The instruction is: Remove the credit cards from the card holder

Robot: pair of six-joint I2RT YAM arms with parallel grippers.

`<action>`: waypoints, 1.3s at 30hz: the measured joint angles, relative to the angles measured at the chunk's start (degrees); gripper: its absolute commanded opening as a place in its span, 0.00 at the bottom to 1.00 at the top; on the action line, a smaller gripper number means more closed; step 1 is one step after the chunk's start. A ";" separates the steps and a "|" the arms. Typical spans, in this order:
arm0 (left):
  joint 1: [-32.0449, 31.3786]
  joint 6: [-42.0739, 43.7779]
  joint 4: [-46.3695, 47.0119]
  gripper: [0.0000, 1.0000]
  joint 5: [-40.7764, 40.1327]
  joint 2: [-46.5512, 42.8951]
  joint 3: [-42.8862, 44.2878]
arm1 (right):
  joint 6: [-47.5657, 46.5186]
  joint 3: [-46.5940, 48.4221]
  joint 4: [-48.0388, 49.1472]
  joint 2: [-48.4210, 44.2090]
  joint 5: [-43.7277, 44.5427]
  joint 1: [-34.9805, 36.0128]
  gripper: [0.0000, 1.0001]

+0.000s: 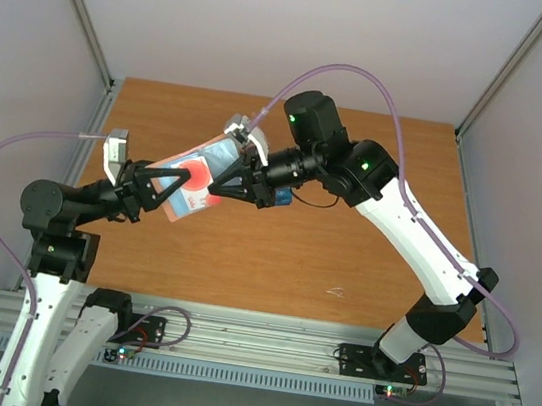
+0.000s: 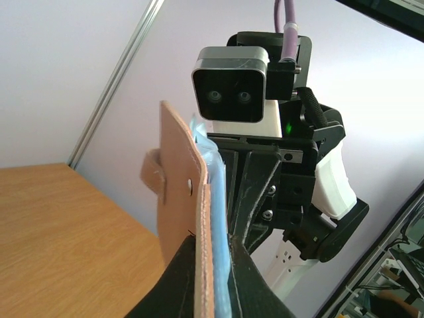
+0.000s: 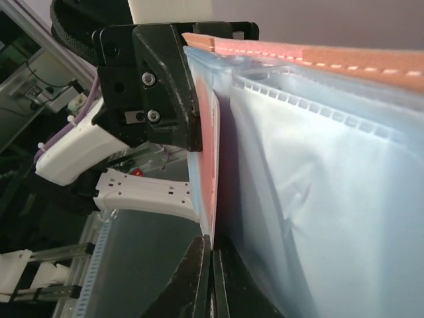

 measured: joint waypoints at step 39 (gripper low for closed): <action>-0.02 -0.15 -2.73 0.00 0.11 -0.61 -1.01 | 2.43 -0.09 2.25 -2.19 -0.50 -5.18 0.10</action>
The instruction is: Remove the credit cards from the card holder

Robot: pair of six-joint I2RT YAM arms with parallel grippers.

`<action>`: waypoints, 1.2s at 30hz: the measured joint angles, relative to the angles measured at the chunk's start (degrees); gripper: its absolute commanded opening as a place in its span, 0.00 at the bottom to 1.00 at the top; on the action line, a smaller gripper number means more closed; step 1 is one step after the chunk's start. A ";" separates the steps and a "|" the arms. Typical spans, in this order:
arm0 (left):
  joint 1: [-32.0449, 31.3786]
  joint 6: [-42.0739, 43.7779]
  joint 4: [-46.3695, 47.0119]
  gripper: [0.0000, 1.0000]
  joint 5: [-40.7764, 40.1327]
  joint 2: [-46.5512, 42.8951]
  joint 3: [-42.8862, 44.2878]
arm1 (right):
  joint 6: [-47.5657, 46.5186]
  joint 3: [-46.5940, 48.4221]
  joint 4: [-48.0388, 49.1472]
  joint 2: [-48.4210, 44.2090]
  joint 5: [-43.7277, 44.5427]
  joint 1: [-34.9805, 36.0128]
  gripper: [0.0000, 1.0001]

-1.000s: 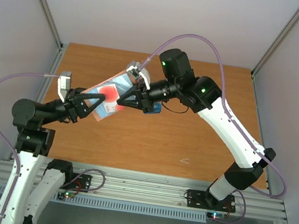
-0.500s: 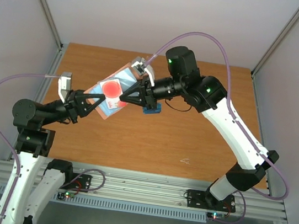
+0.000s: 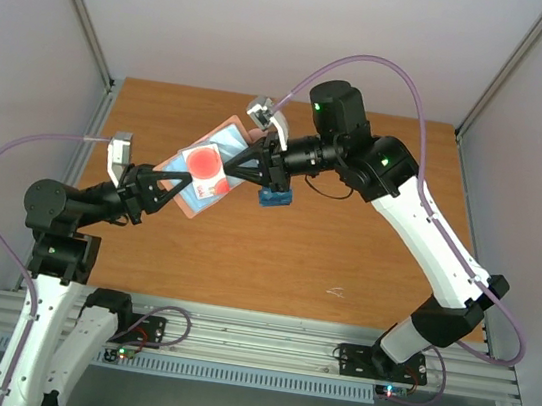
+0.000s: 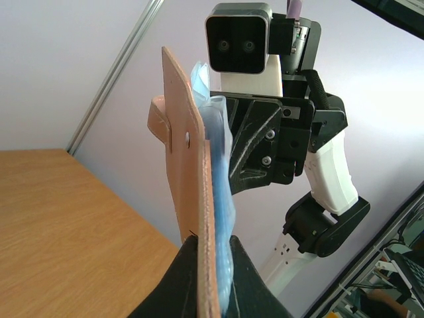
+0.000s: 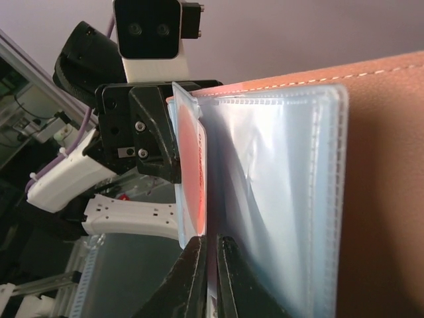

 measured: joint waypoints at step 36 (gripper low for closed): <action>0.04 4.33 -6.69 0.00 -0.11 3.45 1.20 | -3.65 3.43 -7.96 0.28 2.40 -9.03 0.01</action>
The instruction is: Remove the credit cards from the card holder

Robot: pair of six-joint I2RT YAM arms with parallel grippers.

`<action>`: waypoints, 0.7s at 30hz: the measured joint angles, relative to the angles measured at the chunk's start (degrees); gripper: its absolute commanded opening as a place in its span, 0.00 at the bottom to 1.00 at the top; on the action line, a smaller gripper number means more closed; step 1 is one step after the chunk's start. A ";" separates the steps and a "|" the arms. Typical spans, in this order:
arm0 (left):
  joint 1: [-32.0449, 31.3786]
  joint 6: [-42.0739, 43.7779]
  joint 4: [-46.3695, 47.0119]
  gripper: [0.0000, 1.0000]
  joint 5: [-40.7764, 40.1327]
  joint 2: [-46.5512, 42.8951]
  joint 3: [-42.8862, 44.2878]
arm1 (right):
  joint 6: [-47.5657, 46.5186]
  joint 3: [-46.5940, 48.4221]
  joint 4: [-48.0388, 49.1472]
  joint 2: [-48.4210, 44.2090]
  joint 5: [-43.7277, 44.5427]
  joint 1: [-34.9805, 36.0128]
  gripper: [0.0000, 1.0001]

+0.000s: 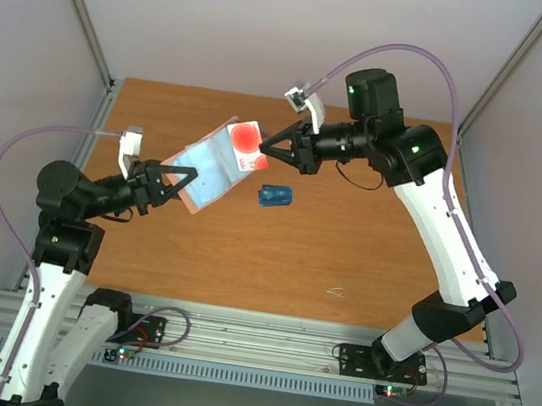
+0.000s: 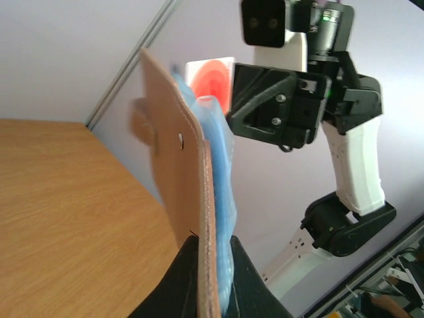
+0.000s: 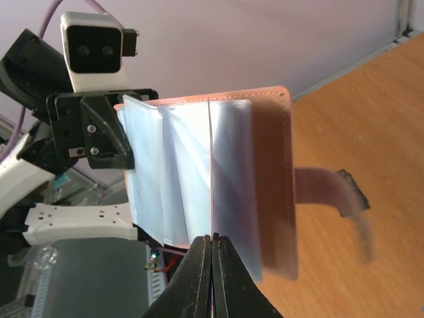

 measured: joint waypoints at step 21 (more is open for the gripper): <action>4.61 19.87 -41.33 0.00 -37.62 -1.09 1.88 | -45.75 -14.25 -28.04 15.58 28.48 2.67 0.01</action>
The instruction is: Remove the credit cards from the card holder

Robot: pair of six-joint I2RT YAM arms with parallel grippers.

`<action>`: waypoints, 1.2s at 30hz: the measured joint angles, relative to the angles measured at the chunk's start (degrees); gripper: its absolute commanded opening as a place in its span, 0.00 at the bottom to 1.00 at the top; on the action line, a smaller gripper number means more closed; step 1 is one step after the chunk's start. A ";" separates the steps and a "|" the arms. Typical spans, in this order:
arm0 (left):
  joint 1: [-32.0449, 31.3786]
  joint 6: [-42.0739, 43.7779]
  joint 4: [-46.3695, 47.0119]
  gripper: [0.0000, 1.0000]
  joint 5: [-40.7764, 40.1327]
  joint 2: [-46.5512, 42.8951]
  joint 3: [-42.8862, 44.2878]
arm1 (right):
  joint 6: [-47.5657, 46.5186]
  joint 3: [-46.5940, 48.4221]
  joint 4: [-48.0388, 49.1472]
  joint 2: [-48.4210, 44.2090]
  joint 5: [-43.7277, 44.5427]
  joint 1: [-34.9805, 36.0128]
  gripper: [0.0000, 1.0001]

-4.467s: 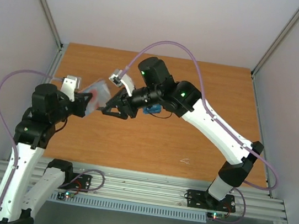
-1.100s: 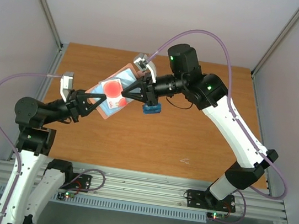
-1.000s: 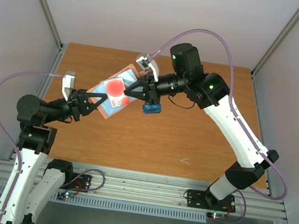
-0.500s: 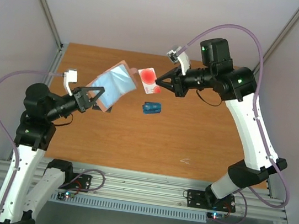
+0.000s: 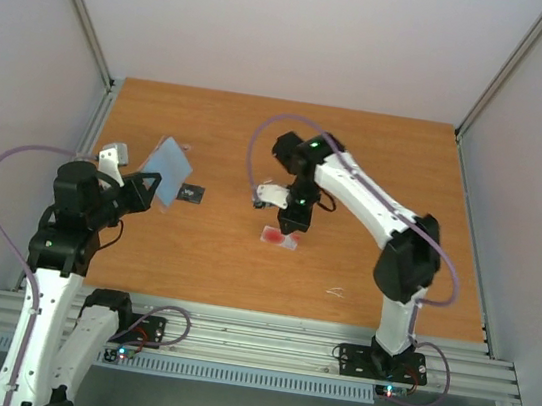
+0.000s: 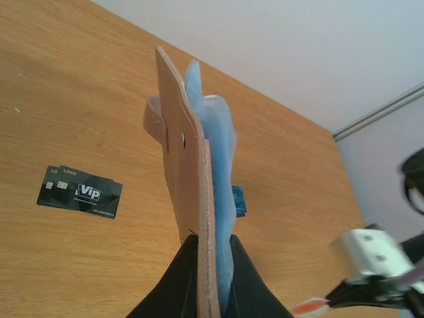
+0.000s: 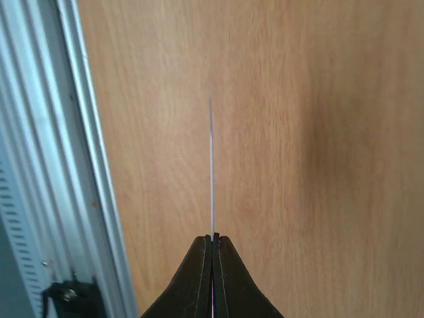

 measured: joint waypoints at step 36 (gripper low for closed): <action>1.14 5.51 8.31 0.00 20.83 -1.60 -1.44 | 9.55 -14.88 45.27 -23.87 -4.79 -2.47 0.98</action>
